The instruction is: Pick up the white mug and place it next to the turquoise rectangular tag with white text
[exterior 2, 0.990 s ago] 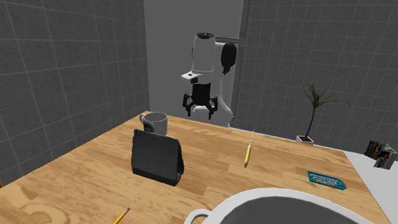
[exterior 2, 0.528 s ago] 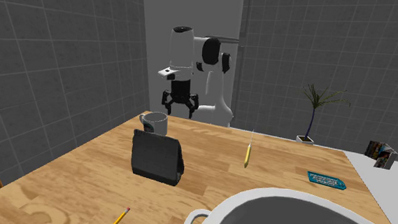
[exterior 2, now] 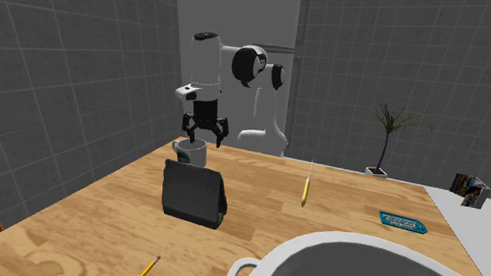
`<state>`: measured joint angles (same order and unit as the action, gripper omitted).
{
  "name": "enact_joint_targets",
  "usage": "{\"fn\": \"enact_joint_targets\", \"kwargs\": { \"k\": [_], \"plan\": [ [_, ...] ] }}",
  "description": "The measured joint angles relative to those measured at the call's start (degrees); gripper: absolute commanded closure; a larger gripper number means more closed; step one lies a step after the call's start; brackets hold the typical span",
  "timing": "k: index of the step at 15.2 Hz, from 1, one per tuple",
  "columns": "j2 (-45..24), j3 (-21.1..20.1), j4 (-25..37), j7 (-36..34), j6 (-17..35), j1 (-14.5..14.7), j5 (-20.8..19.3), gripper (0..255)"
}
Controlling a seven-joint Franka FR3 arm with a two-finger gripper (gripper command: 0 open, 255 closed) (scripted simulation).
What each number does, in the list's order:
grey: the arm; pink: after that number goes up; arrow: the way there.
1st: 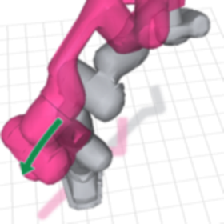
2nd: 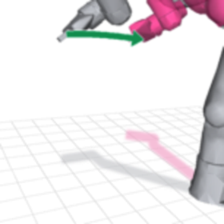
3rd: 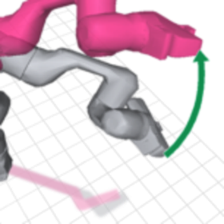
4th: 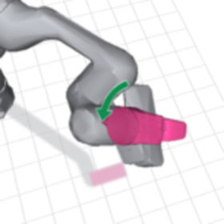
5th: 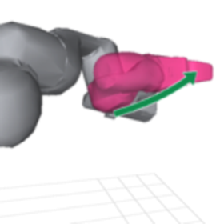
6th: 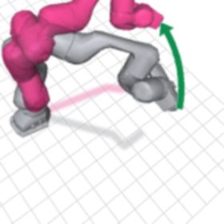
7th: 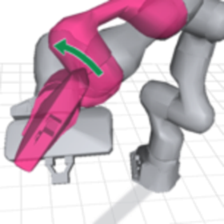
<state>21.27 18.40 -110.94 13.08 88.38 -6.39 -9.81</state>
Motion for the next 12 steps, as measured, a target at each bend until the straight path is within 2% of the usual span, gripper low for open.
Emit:
{"fn": "enact_joint_targets", "kwargs": {
  "k": [4, 10, 11, 12],
  "plan": [
    [0.79, 0.31, -3.71, -0.08, 2.95, -0.24, -0.36, 0],
    [0.89, 0.32, -4.27, -0.16, 3.43, -0.25, -0.4, 0],
    [0.89, 0.32, -4.27, -0.16, 3.43, -0.25, -0.4, 255],
    [0.89, 0.32, -4.27, -0.16, 3.43, -0.25, -0.4, 255]
  ]
}}
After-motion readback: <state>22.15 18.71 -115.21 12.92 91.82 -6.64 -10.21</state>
